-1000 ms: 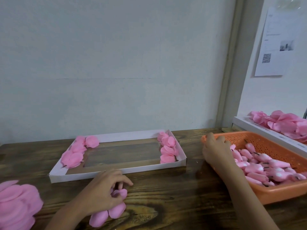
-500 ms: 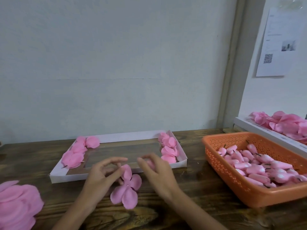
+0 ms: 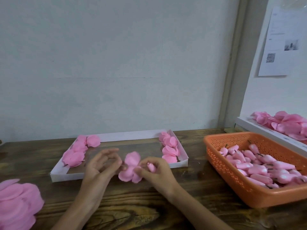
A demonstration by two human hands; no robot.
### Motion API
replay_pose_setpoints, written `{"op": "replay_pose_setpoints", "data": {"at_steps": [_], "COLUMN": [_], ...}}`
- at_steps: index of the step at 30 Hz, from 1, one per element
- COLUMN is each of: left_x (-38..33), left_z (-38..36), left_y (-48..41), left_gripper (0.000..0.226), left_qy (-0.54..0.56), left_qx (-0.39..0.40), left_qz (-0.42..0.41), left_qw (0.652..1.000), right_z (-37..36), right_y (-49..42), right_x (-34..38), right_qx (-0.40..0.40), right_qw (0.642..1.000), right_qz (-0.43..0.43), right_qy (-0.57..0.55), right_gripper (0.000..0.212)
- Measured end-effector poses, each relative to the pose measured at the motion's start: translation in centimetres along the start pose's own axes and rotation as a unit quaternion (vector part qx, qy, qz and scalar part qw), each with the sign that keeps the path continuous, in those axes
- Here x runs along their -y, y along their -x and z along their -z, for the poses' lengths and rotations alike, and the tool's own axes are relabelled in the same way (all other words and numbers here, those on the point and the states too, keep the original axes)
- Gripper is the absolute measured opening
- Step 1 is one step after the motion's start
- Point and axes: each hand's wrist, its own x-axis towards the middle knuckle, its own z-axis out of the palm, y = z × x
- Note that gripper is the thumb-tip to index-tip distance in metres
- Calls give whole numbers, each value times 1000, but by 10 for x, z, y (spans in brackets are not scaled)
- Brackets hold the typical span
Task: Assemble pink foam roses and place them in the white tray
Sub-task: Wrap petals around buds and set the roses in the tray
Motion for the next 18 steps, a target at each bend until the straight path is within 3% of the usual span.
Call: {"op": "replay_pose_setpoints", "data": {"at_steps": [2,4,8,11,15,18], "left_x": [-4,-8,-10,-4,-5,-5], "left_z": [-3,-3,-7,-12,-11,-6], "left_y": [0,0,5,7,4,3], "left_gripper": [31,28,56,71,48,30], "left_qy": [17,27,45,96,159,106], "left_qx": [-32,-38,74,115,64,72], "left_qz": [-27,-8,207,265,261,226], "left_qw": [999,999,974,952,950,966], "right_z": [1,2,-2,-6,-7,-6], "right_y": [0,3,7,9,9,9], "right_x": [1,4,6,5,3,2], "right_qx": [-78,-123,-165,-140,-83,-68], "right_qw": [993,962,900,857,826,825], "right_qz": [46,128,268,341,382,375], "right_qy": [80,208,300,359,406,417], "right_gripper": [8,8,6,5,9,9]}}
